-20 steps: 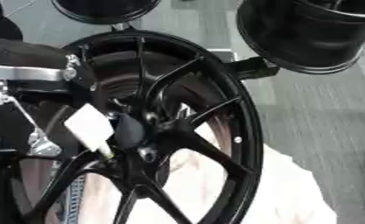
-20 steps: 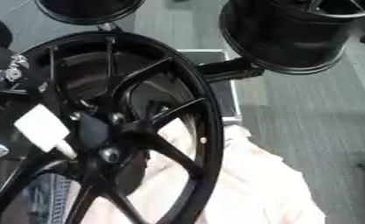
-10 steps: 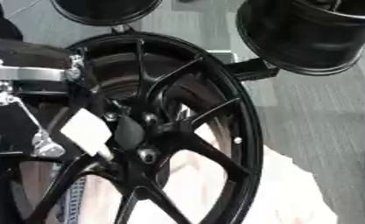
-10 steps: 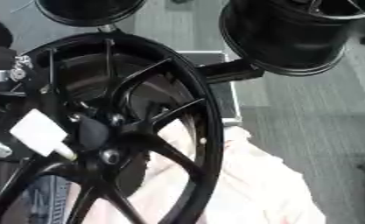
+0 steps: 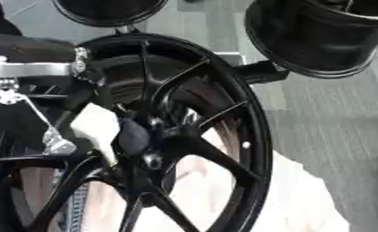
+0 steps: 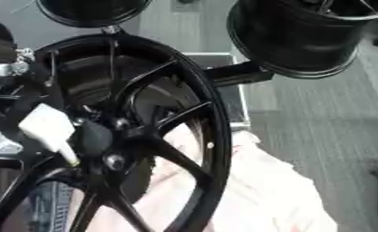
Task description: Pull the pin out of the wheel hub.
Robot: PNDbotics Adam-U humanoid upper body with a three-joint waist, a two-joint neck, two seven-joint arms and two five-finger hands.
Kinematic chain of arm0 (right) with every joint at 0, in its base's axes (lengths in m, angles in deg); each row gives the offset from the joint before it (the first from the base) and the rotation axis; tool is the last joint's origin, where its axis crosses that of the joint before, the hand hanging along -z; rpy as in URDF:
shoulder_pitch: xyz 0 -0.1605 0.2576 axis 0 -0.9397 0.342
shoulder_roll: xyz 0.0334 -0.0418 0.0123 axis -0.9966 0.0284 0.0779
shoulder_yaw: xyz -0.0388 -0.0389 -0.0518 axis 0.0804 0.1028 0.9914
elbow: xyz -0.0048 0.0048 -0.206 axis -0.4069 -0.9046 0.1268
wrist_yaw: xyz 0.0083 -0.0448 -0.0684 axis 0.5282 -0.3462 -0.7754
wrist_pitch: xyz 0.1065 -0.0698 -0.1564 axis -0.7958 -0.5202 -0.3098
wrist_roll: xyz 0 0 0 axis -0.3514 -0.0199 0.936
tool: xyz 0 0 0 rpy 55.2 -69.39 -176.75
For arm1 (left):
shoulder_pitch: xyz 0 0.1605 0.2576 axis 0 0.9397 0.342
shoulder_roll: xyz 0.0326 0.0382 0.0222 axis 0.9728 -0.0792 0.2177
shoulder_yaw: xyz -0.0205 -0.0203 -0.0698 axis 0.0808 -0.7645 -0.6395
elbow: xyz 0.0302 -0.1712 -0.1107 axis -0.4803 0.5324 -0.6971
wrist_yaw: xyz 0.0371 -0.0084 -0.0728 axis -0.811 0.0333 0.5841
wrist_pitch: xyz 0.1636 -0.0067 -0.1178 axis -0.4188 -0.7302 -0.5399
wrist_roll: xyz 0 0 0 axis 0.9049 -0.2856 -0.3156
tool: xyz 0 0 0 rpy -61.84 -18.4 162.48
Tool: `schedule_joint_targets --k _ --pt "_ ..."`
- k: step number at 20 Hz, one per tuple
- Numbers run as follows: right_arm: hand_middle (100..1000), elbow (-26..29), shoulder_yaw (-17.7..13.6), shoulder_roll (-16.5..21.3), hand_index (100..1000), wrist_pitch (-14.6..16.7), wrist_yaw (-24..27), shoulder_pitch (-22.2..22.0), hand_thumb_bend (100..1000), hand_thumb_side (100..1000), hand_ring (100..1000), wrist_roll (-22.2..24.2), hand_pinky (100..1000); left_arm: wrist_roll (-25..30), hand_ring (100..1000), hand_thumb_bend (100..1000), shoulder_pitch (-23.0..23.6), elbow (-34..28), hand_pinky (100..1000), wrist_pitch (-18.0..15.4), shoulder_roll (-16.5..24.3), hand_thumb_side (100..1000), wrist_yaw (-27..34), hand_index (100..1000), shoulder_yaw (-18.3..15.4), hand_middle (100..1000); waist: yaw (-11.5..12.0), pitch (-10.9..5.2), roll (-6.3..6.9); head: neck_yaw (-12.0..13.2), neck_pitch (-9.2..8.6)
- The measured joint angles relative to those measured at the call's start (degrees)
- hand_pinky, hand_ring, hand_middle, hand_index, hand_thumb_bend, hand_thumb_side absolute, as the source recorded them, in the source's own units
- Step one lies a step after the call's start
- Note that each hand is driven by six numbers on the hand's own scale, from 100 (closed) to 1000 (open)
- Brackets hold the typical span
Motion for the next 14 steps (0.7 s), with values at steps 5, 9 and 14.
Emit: schedule_joint_targets --k 5,9,14 --pt "557 0.0 -0.01 0.0 634 -0.18 0.0 -0.16 100 470 592 -0.19 549 -1.88 433 348 -0.93 0.0 631 -1.08 -0.42 100 2.18 407 -3.46 254 0.2 -0.44 0.0 -0.07 0.0" --pt "558 0.0 -0.19 0.01 633 -0.25 -0.02 -0.58 100 470 592 -0.35 549 -5.19 427 332 -0.44 0.0 631 -2.24 -0.37 100 3.86 401 -8.66 247 0.81 -1.01 -0.01 -0.4 0.0" --pt "558 0.0 -0.4 0.04 633 -0.24 -0.09 -1.08 100 470 592 -0.74 550 -11.14 422 304 4.41 0.0 631 -1.27 2.35 100 5.14 398 -16.27 240 1.75 -1.46 -0.24 -0.92 0.0"
